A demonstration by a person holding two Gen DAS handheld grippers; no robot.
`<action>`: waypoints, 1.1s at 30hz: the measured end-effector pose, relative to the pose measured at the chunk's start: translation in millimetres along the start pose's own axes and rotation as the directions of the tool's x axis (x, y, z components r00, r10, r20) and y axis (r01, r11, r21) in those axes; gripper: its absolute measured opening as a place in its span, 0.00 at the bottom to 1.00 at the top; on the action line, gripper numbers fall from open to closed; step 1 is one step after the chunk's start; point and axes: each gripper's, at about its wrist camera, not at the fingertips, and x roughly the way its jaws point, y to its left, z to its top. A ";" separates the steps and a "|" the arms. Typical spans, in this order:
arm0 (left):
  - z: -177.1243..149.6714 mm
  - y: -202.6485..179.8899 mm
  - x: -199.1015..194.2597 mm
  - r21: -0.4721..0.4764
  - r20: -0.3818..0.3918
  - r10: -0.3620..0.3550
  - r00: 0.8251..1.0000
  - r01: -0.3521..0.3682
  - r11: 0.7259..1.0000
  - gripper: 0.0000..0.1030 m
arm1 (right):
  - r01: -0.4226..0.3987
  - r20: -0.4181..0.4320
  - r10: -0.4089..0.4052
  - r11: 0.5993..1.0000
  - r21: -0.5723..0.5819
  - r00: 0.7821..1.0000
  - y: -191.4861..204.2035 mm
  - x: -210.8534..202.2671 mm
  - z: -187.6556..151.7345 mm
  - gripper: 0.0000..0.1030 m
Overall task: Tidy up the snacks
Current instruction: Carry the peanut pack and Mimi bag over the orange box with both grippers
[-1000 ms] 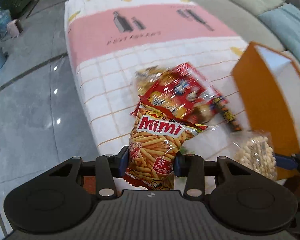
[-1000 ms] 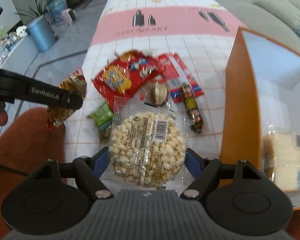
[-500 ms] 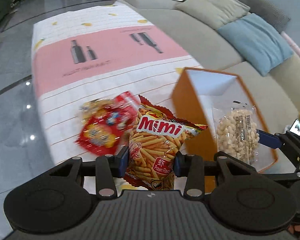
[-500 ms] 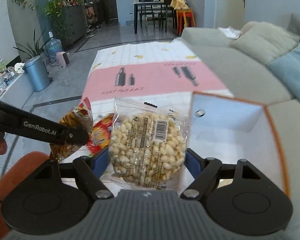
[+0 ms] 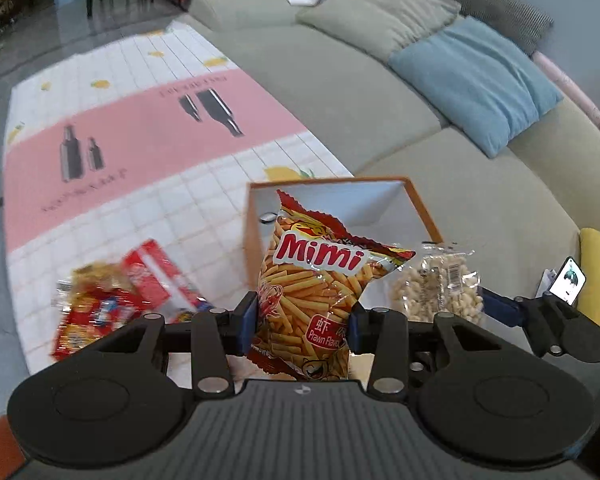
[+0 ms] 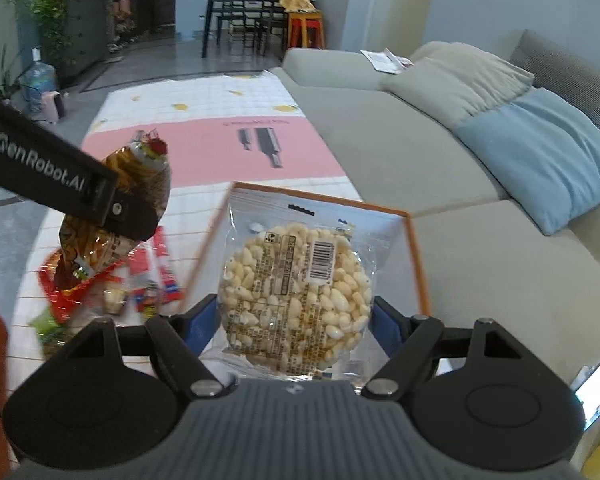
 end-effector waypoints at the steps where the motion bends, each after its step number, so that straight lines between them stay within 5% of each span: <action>1: 3.2 -4.6 8.1 0.001 -0.017 0.014 1.000 -0.014 1.000 0.47 | 0.003 -0.011 -0.003 1.000 0.001 1.000 -5.3 5.7 0.1 0.75; 11: 22.8 -28.0 73.3 0.011 -0.159 0.091 0.983 -0.090 0.996 0.47 | -0.029 -0.159 0.026 0.999 -0.019 0.987 -35.1 69.8 2.5 0.75; 18: 28.4 -42.7 86.1 0.076 -0.158 0.158 0.975 -0.147 0.986 0.47 | -0.063 -0.212 0.053 0.997 -0.038 0.976 -35.0 96.3 0.8 0.75; 25: 30.4 -44.9 95.6 0.071 -0.184 0.091 0.979 -0.079 0.994 0.47 | -0.076 -0.231 0.067 0.997 -0.030 0.971 -39.4 105.0 -2.8 0.75; 33: 23.0 -46.9 114.2 0.125 -0.212 0.120 0.970 -0.095 0.988 0.47 | -0.086 -0.235 0.081 0.996 -0.014 0.969 -41.7 110.8 -9.3 0.75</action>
